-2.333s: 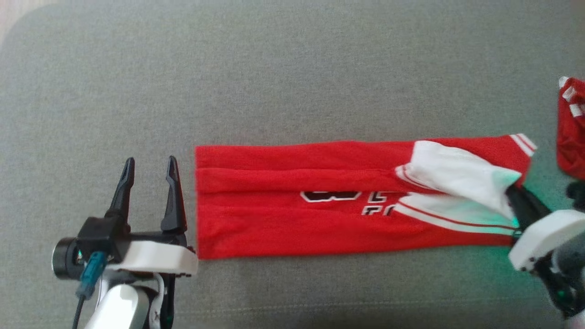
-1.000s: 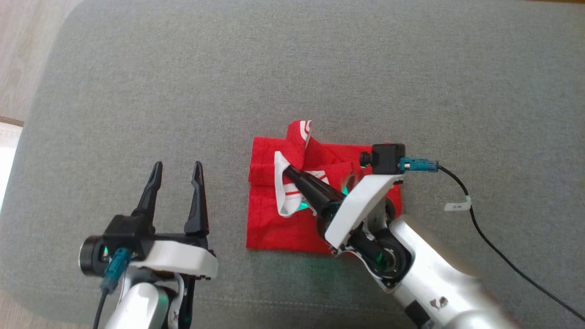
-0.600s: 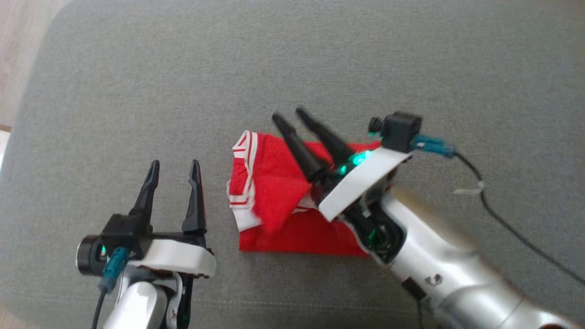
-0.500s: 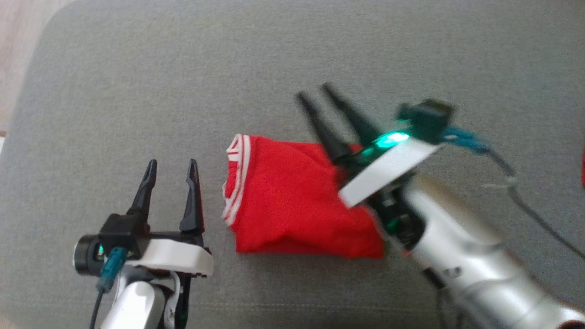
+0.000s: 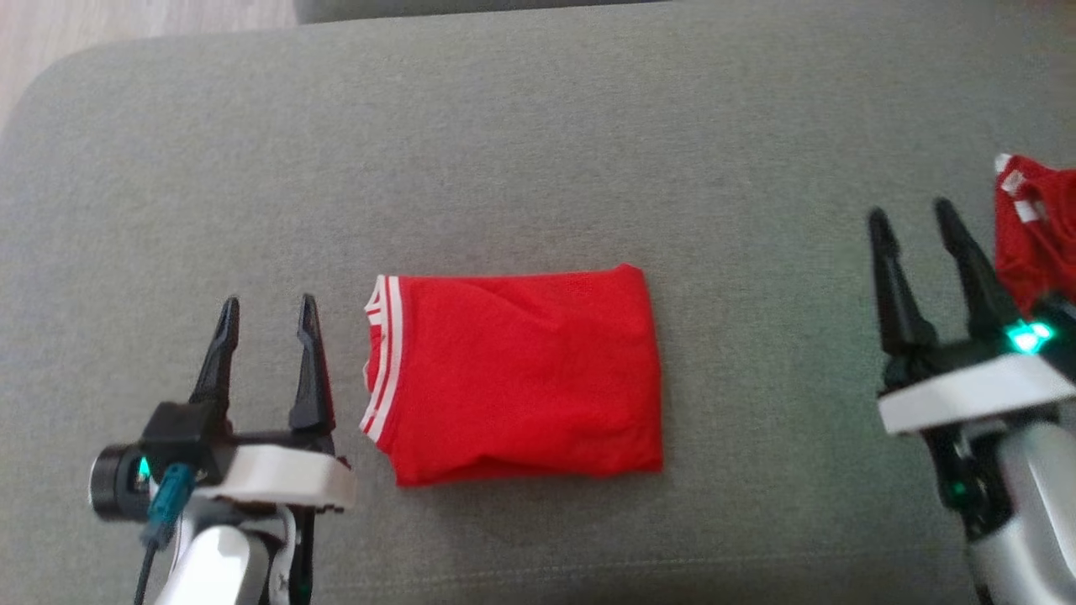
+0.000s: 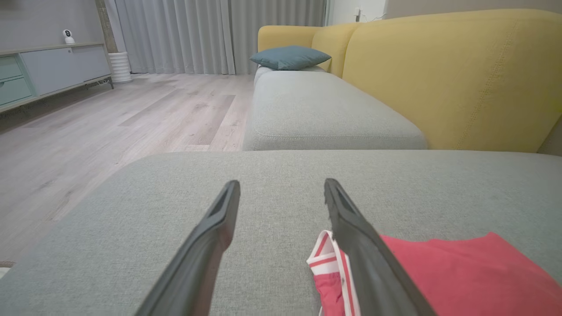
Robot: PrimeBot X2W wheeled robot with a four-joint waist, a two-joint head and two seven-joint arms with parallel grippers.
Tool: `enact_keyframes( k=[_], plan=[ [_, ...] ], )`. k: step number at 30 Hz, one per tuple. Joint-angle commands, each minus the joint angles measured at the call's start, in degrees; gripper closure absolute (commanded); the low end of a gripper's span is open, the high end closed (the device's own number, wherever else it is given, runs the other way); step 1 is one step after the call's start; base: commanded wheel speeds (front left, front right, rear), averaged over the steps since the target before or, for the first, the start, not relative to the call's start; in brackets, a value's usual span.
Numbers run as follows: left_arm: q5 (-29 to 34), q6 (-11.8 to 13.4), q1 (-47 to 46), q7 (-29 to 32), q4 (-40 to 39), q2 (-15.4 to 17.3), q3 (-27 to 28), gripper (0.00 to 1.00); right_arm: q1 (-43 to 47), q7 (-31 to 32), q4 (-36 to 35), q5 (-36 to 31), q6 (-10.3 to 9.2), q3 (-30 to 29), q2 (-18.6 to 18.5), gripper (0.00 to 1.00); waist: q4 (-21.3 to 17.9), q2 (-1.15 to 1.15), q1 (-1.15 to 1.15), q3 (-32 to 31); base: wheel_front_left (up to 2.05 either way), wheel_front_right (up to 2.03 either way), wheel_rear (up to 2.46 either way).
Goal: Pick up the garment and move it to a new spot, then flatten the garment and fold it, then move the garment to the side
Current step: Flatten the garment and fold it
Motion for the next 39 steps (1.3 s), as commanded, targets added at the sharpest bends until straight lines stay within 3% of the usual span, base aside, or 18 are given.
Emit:
enact_keyframes(
  k=[1, 12, 25, 39],
  plan=[
    [0.53, 0.54, -0.50, -0.30, -2.22, 1.37, 2.29, 0.00, 1.69, 1.41, -4.44, -1.85, 0.20, -1.80, 0.93, 0.00, -0.89, 0.00, 0.00, -0.60, 0.00, 0.00, 0.00],
    [0.97, 1.63, 2.83, 1.49, -3.81, 2.89, 1.95, 0.00, 12.87, 9.40, -16.99, -10.22, 0.20, -8.11, 7.34, 0.00, -1.95, 0.00, 0.00, -4.45, 0.00, 0.00, 0.00],
    [1.30, 2.72, 7.32, 3.29, -5.52, 4.13, 1.09, 0.00, 19.65, 13.38, -20.66, -14.16, 0.20, -10.41, 10.57, 0.00, -1.81, 0.00, 0.00, -8.73, 0.00, 0.00, 0.00],
    [1.49, 3.73, 8.72, 4.64, -6.93, 4.92, 0.71, 0.00, 21.21, 15.51, -22.37, -14.82, 0.20, -10.25, 11.50, 0.00, -1.64, 0.00, 0.00, -9.79, 0.00, 0.00, 0.00]
  ],
)
